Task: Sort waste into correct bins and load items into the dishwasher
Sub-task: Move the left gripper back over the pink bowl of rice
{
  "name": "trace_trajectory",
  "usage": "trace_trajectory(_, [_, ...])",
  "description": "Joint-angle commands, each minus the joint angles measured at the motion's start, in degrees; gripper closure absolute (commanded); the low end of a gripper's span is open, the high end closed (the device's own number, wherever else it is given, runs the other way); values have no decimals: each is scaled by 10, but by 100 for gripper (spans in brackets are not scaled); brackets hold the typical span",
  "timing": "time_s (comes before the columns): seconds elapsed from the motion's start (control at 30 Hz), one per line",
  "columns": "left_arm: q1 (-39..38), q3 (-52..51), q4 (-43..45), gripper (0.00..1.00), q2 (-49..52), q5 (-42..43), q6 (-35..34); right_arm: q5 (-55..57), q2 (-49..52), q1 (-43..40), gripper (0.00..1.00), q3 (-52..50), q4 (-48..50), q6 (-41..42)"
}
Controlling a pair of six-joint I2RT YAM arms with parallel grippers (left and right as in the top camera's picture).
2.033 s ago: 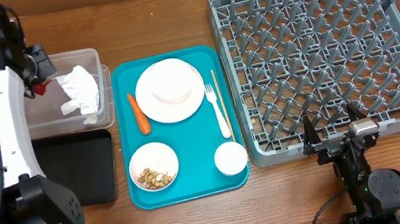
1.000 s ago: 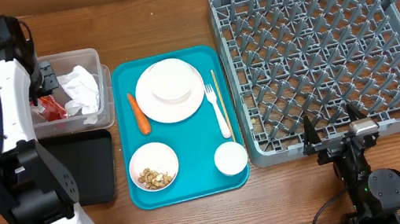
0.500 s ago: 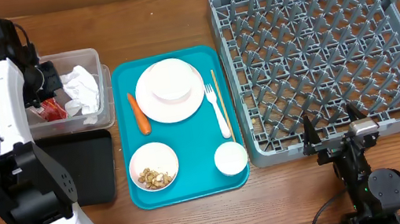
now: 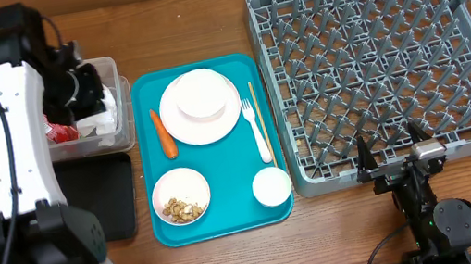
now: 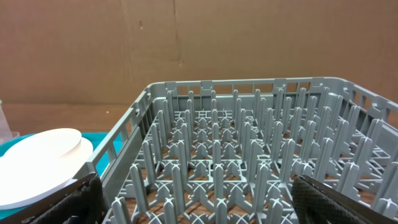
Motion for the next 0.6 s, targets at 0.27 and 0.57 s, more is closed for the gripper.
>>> trace_trajectory(0.27, [-167,13,-93,96,-106,-4,-2,3,-3,-2,0,-6,3,-2])
trace_trajectory(0.57, [-324,-93,-75,96,-273,-121,-135,3,-3,-2,0,-6,3,-2])
